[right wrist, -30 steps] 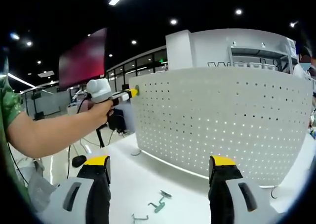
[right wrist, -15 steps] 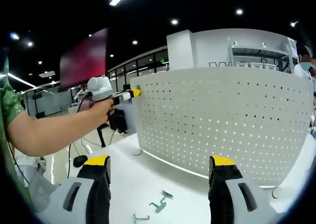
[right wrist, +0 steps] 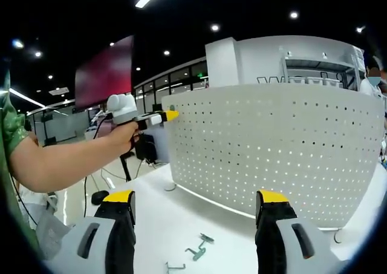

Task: Insert the hook assembly into the mounting plate slot until the hook locks in place.

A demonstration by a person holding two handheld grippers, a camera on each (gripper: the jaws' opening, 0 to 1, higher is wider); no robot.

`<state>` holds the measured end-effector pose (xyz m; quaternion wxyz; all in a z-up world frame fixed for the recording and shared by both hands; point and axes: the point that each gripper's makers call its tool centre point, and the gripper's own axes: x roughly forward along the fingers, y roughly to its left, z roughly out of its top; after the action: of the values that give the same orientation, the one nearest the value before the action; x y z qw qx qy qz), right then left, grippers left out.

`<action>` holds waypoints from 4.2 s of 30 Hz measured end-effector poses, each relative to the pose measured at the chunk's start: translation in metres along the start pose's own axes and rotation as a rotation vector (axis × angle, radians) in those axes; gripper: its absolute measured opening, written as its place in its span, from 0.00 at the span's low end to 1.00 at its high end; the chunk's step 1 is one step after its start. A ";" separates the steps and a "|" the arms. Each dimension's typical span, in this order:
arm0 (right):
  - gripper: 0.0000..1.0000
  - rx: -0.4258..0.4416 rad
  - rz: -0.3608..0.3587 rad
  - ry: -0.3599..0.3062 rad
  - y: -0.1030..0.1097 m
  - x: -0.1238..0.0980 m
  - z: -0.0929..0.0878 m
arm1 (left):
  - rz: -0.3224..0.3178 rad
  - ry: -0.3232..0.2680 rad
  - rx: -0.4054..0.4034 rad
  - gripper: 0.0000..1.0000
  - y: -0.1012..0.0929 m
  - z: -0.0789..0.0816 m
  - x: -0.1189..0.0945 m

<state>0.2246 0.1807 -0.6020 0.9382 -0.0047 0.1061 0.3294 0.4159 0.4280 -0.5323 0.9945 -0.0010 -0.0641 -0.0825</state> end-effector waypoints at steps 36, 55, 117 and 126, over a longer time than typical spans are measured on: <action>0.82 0.002 0.017 -0.027 0.012 -0.014 0.003 | -0.204 0.087 -0.003 0.80 -0.072 -0.012 -0.082; 0.82 0.002 0.001 -0.020 0.011 -0.029 -0.006 | -0.263 0.148 -0.034 0.77 -0.105 -0.033 -0.149; 0.70 -0.001 -0.009 0.289 0.004 0.000 -0.141 | -0.355 0.393 -0.128 0.72 -0.164 -0.136 -0.243; 0.68 -0.006 0.002 0.356 0.002 0.020 -0.166 | -0.368 0.397 -0.126 0.72 -0.167 -0.136 -0.244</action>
<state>0.2059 0.1818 -0.7677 0.9042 -0.0656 0.2696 0.3246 0.1674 0.3019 -0.7001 0.9538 -0.0351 0.1384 -0.2643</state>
